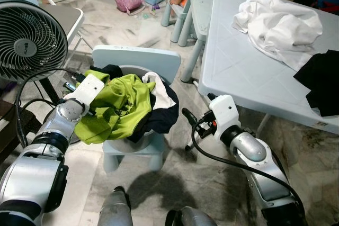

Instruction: Hang hanger

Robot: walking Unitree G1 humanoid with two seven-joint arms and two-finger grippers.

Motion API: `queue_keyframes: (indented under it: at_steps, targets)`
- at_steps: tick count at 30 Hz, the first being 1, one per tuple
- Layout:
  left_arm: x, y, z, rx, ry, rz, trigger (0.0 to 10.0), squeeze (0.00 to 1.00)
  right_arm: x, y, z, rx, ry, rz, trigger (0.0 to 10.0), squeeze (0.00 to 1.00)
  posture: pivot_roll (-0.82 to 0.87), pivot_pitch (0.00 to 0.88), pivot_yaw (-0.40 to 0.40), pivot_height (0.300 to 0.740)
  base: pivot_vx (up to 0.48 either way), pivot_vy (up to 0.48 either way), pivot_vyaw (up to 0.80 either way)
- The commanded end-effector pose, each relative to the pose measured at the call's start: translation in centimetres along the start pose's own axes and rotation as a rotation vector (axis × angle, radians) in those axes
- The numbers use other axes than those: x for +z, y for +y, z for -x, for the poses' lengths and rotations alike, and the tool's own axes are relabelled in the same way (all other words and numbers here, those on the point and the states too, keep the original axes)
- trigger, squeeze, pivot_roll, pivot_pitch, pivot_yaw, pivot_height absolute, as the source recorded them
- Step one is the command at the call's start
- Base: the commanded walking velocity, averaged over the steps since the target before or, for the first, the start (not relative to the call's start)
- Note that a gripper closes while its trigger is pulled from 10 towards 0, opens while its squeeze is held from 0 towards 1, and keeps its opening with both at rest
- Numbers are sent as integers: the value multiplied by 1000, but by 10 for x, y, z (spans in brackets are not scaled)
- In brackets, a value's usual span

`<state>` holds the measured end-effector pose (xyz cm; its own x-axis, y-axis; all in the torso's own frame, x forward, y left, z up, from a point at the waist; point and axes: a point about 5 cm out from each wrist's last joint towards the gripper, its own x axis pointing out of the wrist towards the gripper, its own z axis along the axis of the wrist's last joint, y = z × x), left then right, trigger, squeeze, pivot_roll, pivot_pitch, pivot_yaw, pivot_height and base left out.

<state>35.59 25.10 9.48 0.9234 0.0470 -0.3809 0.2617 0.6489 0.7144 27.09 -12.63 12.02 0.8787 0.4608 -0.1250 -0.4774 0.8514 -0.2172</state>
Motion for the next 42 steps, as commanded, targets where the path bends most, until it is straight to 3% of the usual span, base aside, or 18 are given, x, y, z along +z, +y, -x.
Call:
queue_keyframes:
  at_steps: [1, 5, 8, 11, 16, 18, 22, 23, 24, 30, 31, 35, 42]
  targets:
    - [-7, -4, 2, -31, 16, -66, 10000, 1000, -3, -6, 2, -29, 18, 11, 10000, 0, -42, 94, -100, 740, 0, 0, 0]
    - [-16, -1, 4, -25, 38, -71, 10000, 1000, -3, -5, 1, -29, 18, 10, 10000, 0, -36, 93, -101, 740, 0, 0, 0]
    - [-24, -8, 7, -91, 68, 7, 10000, 1000, -4, -4, 0, -26, 18, 9, 10000, 0, -31, 91, -103, 740, 0, 0, 0]
    - [-28, -12, 8, -118, 74, 4, 10000, 1000, -3, -4, -1, -24, 16, 8, 10000, 0, -30, 90, -104, 740, 0, 0, 0]
    - [-24, -8, 8, -83, 23, 123, 10000, 1000, -3, -4, -2, -26, 15, 8, 10000, 0, -29, 90, -106, 740, 0, 0, 0]
    - [-26, -8, 9, -79, 25, 153, 0, 1000, -3, -4, -2, -26, 14, 8, 10000, 0, -29, 90, -106, 740, 0, 0, 0]
    - [-28, -10, 10, -69, 25, 230, 0, 1000, -2, -4, -3, -28, 10, 7, 10000, 0, -29, 90, -106, 740, 0, 0, 0]
    - [-27, -8, 10, -55, 12, 239, 0, 867, -1, -4, -3, -29, 10, 8, 10000, 0, -29, 90, -106, 740, 0, 0, 0]
    - [-25, -6, 10, -42, -4, 277, 0, 0, -2, -4, -3, -31, 10, 8, 10000, 0, -28, 91, -105, 740, 0, 0, 0]
    - [-23, -8, 10, -26, -39, 453, 0, 0, -3, -6, -3, -39, 13, 5, 10000, 0, -28, 91, -105, 740, 0, 0, 0]
    - [-23, -8, 10, -26, -39, 453, 0, 0, -3, -6, -3, -39, 13, 5, 10000, 0, -28, 91, -105, 740, 0, 0, 0]
    - [-22, -17, 10, -21, -66, 602, 0, 0, -3, -4, -3, -39, 12, 1, 10000, 0, -26, 91, -104, 740, 0, 0, 0]
    - [-17, -15, 11, 39, -124, 698, 0, 0, -3, -6, -5, -46, 13, 1, 10000, 0, -23, 84, -103, 740, 0, 0, 0]
